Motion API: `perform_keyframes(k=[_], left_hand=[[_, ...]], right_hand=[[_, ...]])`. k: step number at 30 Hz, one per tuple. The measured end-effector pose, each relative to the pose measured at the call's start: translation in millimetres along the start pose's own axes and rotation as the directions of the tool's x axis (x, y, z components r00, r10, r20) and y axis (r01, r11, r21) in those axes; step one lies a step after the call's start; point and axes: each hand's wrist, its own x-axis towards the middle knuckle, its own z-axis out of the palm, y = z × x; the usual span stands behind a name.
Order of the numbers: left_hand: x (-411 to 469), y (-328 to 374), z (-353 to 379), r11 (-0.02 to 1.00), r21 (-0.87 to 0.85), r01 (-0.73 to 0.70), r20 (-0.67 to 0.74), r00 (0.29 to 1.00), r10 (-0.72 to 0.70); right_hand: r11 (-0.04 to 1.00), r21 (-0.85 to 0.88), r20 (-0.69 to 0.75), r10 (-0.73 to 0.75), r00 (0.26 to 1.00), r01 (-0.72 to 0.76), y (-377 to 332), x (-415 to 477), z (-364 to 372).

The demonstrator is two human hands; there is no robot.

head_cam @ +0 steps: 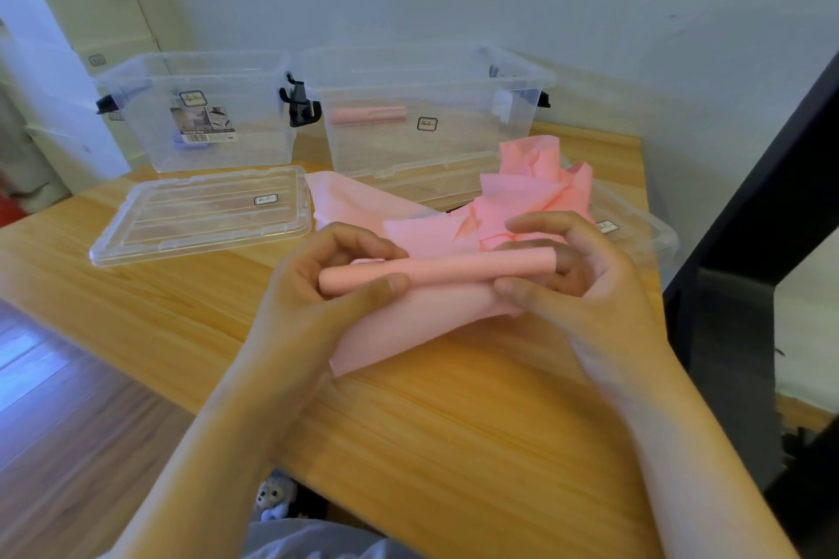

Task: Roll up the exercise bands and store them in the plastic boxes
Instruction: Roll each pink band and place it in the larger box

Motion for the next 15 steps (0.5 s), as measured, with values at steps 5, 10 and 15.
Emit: perform_keyframes(k=[5, 10, 15], left_hand=[[-2, 2, -4, 0.991, 0.079, -0.109, -0.040, 0.993, 0.113], [-2, 3, -3, 0.984, 0.127, -0.126, -0.076, 0.988, 0.136], [-1, 2, 1, 0.998, 0.067, 0.009, -0.074, 0.997, -0.004]], right_hand=[[0.993, 0.031, 0.024, 0.116, 0.993, -0.117, -4, 1, -3], [0.990, -0.004, 0.037, 0.141, 0.989, -0.141, -10, -1, -2], [0.993, -0.034, 0.017, 0.109, 0.994, -0.109, -11, -2, -4]])
